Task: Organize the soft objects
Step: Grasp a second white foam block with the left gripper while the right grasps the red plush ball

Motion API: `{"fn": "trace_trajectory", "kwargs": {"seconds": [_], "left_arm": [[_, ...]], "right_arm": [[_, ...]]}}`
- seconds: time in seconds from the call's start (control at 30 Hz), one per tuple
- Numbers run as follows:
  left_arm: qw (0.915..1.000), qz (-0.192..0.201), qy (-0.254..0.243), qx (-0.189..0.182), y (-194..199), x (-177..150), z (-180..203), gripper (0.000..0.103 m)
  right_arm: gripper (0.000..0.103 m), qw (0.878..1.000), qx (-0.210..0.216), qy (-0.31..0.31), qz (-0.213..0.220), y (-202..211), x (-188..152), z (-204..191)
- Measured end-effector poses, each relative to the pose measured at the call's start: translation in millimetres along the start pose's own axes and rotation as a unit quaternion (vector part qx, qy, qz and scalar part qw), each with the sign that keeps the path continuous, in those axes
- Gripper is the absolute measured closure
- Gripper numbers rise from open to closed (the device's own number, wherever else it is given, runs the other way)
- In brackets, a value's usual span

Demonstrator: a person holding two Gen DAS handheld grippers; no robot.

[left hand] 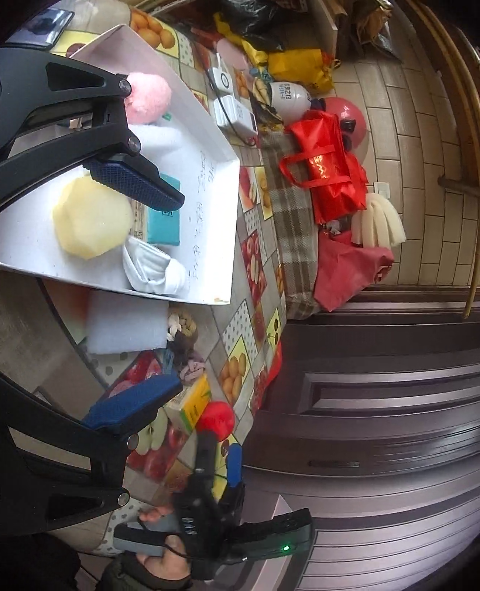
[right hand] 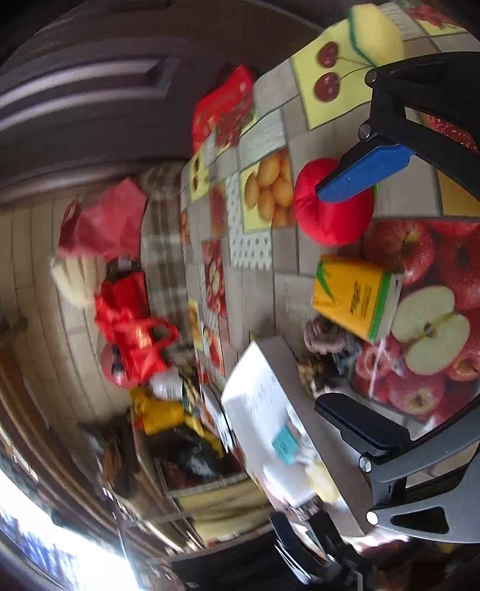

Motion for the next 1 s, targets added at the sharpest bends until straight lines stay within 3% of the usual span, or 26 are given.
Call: {"fn": "trace_trajectory", "kwargs": {"seconds": [0.07,0.2,0.33,0.37,0.5,0.6,0.7,0.73,0.8,0.87,1.0], "left_arm": [[0.9996,0.001,0.027,0.006,0,1,-13,0.012],[0.996,0.019,0.082,0.031,10,-1,-41,0.012],[0.9952,0.018,0.09,0.034,12,-3,-45,0.012],[0.9948,0.014,0.087,0.05,10,-4,-47,0.013],[0.9939,0.011,0.097,0.052,9,-8,-52,0.013],[0.9947,0.015,0.089,0.048,13,-9,-49,0.013],[0.9956,0.015,0.078,0.049,13,-8,-44,0.013],[0.996,0.014,0.073,0.049,12,-8,-42,0.013],[0.9973,0.011,0.055,0.047,12,-8,-35,0.013],[0.9986,0.006,0.034,0.04,9,-7,-24,0.013],[0.9991,-0.033,-0.011,-0.023,-6,-12,17,0.013]], "right_arm": [[0.0,0.997,0.034,0.066,-0.026,-9,-5,-43],[0.0,0.98,0.09,0.164,-0.073,-38,-17,-116],[0.0,0.96,0.133,0.215,-0.122,-73,-26,-162],[0.001,0.953,0.142,0.227,-0.144,-82,-32,-172],[0.0,0.942,0.154,0.246,-0.17,-86,-44,-173],[0.0,0.934,0.129,0.286,-0.173,-74,-58,-163],[0.002,0.933,0.16,0.225,-0.231,-61,-75,-131],[0.002,0.937,0.15,0.214,-0.232,-57,-74,-116],[0.002,0.949,0.113,0.197,-0.22,-45,-72,-83],[0.002,0.96,0.131,0.164,-0.184,-23,-63,-68],[0.001,0.979,0.104,0.114,-0.129,4,-55,-33]]}}
Point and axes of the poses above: each gripper's, at about its wrist camera, not at the fingertips, and y roughly against the way its jaws point, z to its right, x to its top, the point moved 9 cm from there along -y, roughly the way its jaws point, and after that the axes turned 4 degrees about -z, right-handed, at the moved point
